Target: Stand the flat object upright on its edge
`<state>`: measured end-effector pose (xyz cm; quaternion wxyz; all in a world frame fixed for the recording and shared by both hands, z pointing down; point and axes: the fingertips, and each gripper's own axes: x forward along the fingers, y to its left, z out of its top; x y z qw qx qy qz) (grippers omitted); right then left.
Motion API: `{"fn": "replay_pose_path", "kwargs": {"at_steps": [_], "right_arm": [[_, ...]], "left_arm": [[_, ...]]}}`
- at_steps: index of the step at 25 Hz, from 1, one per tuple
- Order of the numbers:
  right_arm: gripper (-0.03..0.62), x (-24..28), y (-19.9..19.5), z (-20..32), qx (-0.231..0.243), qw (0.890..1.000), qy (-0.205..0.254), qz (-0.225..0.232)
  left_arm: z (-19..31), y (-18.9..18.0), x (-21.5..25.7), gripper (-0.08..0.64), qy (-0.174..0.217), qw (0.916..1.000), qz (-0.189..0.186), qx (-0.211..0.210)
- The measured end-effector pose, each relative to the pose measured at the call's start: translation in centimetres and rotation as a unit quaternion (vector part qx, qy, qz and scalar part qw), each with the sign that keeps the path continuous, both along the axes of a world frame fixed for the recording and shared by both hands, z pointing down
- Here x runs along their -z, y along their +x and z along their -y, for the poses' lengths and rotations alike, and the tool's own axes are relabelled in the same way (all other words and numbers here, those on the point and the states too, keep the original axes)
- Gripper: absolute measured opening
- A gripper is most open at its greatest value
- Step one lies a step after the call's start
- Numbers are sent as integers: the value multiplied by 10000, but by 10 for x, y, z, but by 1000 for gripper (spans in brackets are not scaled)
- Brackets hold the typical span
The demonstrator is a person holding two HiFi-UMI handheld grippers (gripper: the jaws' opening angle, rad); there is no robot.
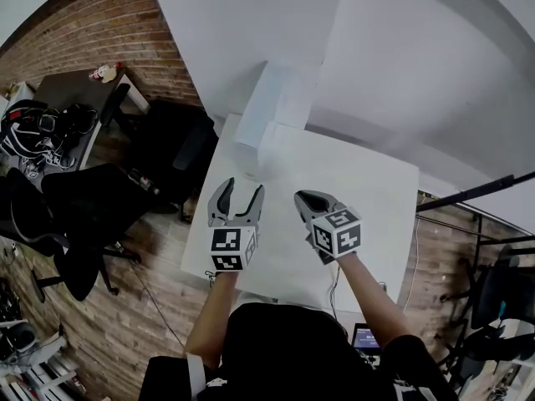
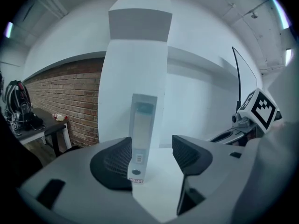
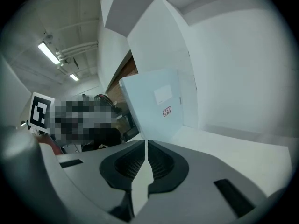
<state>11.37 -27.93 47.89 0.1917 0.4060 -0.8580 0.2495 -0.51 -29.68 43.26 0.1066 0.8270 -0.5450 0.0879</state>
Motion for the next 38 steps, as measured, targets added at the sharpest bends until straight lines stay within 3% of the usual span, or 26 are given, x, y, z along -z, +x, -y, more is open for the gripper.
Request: {"fn": "replay_pose_path", "kwargs": {"at_steps": [4, 8, 11, 16, 30, 35, 38], "right_arm": [[52, 20, 10, -5, -86, 9997, 248, 29], [52, 41, 25, -13, -185, 9984, 530, 43], [52, 56, 36, -24, -149, 9972, 729, 86], [52, 80, 53, -46, -93, 9944, 1033, 207], [52, 137, 57, -74, -152, 9844, 1695, 442], [49, 158, 49, -90, -237, 9810, 1871, 464], [43, 169, 41, -104, -317, 9791, 1958, 460]], "left_arm": [[-18, 7, 25, 191, 228, 9997, 88, 37], [-37, 24, 48, 158, 388, 9991, 176, -8], [-56, 39, 59, 75, 533, 9983, 213, 9], [-84, 61, 69, 28, 694, 9972, 282, 73], [-107, 70, 114, 12, 1015, 9948, 48, 25], [-120, 70, 131, 12, 1196, 9922, 328, -163], [-133, 63, 141, 12, 1270, 9911, 298, -269]]}}
